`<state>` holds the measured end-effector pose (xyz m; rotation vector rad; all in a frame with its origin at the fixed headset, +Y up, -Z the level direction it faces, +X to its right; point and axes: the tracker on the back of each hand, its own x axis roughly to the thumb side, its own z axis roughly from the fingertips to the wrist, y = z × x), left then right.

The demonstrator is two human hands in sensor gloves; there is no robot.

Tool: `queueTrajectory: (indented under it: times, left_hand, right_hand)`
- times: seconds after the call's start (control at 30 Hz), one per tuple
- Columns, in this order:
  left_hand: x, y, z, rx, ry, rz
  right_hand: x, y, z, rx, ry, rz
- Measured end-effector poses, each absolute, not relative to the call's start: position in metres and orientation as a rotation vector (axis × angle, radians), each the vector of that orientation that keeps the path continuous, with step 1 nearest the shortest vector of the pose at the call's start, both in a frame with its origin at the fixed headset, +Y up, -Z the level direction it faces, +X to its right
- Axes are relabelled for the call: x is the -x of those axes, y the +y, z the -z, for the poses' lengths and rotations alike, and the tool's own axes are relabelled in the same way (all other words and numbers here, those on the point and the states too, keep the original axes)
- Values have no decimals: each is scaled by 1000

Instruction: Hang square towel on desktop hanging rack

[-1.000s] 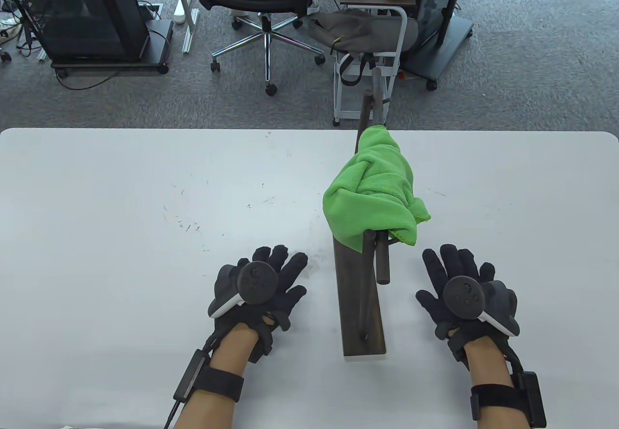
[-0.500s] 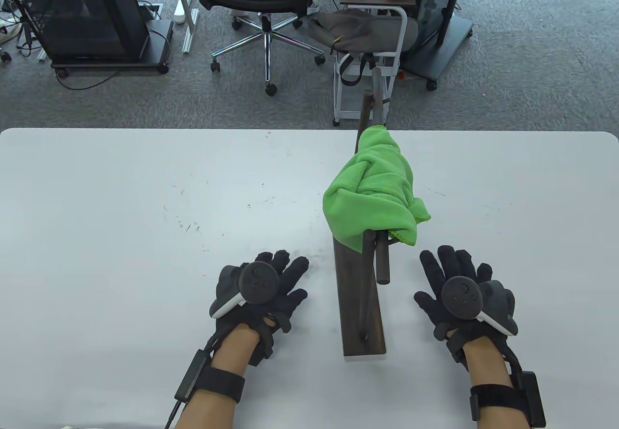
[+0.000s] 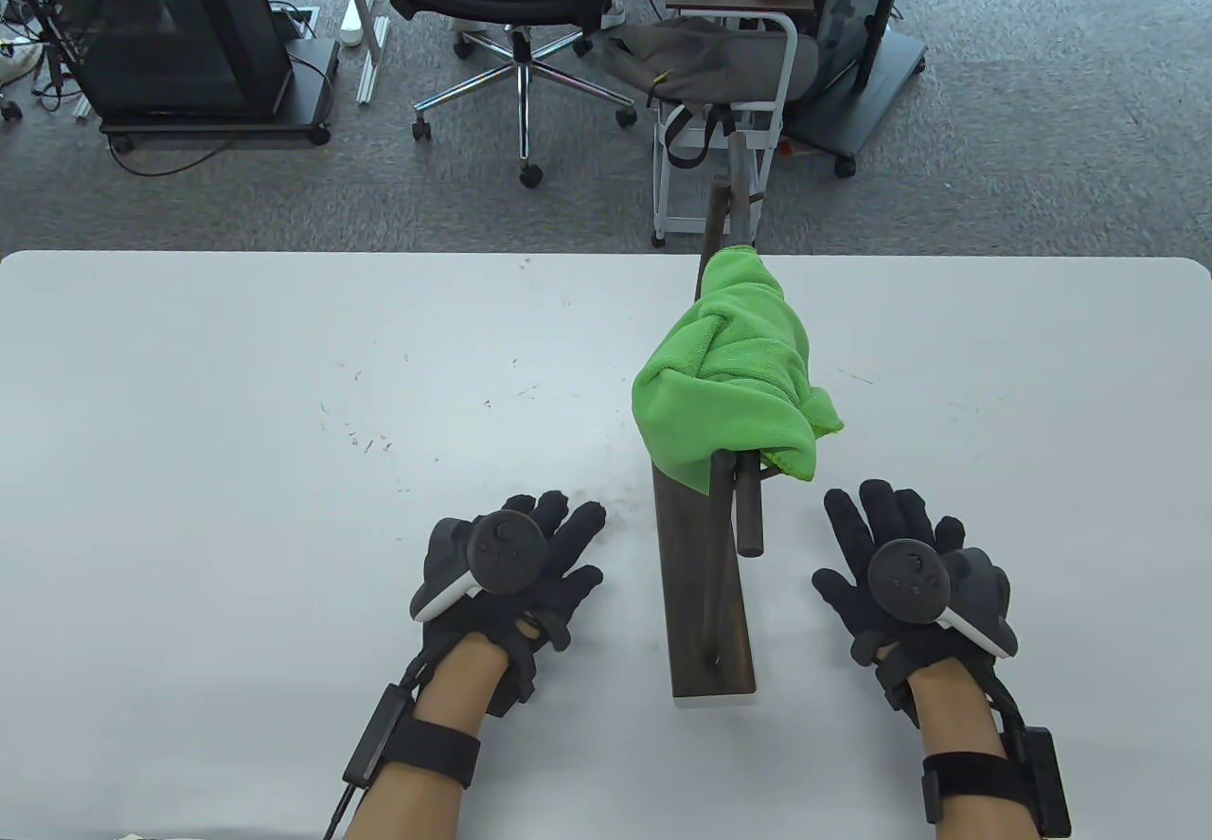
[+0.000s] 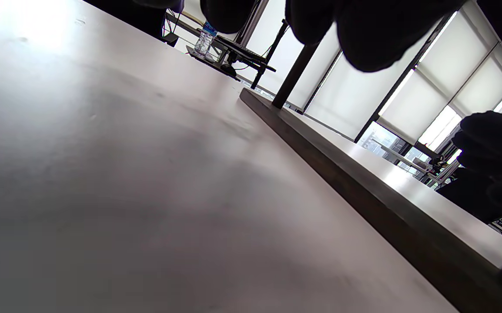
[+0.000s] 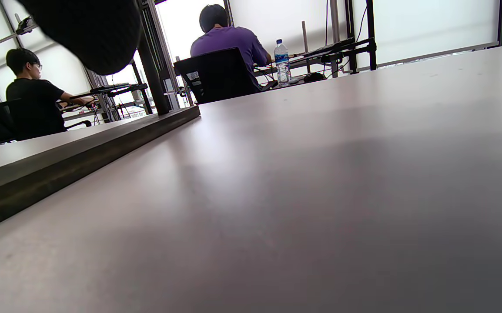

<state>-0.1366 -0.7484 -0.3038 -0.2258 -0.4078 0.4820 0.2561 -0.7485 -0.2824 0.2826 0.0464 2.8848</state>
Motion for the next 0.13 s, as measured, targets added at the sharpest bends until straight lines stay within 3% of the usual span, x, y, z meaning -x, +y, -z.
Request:
queueTrajectory:
  times: [0.13]
  left_hand:
    - [136,-748,305,232,-412,-458]
  right_hand:
    - [-256,-749,283,-278,61,-2891]
